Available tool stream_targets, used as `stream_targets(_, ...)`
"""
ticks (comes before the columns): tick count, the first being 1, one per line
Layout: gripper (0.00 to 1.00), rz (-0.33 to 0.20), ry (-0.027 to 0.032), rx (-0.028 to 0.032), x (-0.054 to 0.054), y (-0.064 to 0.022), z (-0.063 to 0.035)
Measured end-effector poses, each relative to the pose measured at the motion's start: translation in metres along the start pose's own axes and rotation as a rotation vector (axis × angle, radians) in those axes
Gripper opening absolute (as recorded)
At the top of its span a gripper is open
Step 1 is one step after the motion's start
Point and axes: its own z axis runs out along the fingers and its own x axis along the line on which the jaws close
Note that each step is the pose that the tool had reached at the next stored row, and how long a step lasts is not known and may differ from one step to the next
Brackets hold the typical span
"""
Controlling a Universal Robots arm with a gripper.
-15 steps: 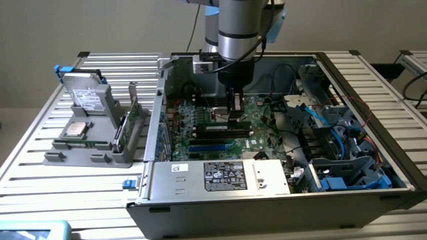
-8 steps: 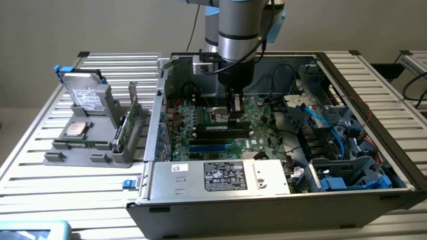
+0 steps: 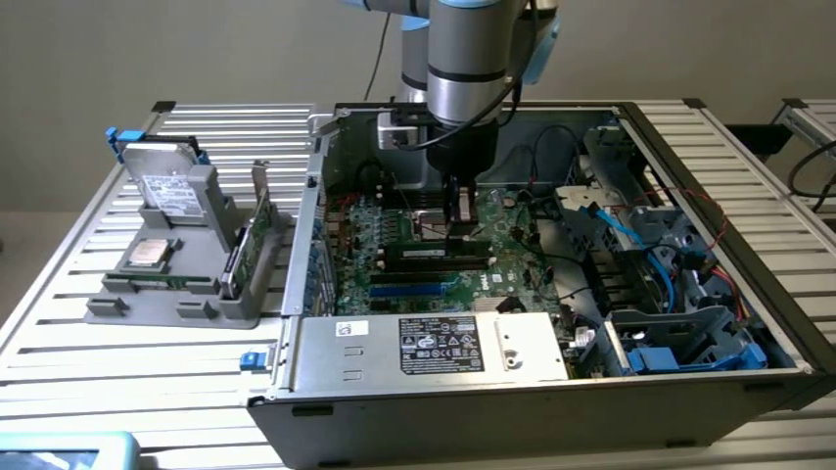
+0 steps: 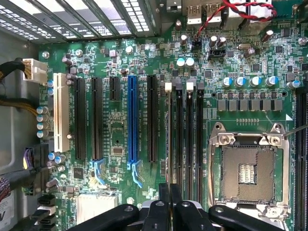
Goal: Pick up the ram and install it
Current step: 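Insert the ram into the slot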
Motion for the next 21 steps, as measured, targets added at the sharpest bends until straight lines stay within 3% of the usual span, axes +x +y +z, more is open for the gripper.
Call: stream_targets(21,0.12,0.0,-0.001,0.0001,-0.0012,0.0003,0.0036)
